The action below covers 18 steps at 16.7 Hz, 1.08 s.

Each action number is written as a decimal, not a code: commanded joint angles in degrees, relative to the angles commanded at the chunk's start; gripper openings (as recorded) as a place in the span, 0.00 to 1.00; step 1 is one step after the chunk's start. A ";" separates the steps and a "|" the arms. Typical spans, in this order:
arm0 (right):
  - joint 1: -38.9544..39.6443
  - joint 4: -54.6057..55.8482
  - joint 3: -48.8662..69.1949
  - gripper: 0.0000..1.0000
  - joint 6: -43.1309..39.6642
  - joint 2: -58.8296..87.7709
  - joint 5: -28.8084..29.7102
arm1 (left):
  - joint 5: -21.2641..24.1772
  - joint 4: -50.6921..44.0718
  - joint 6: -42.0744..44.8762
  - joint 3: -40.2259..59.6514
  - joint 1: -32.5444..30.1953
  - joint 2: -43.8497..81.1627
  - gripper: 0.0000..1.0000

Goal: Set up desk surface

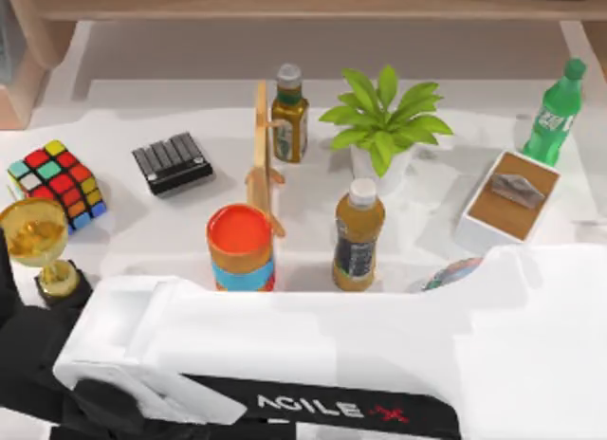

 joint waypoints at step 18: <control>0.10 1.76 1.08 0.00 -0.08 -1.99 0.12 | 0.00 0.00 0.00 0.00 0.00 0.00 1.00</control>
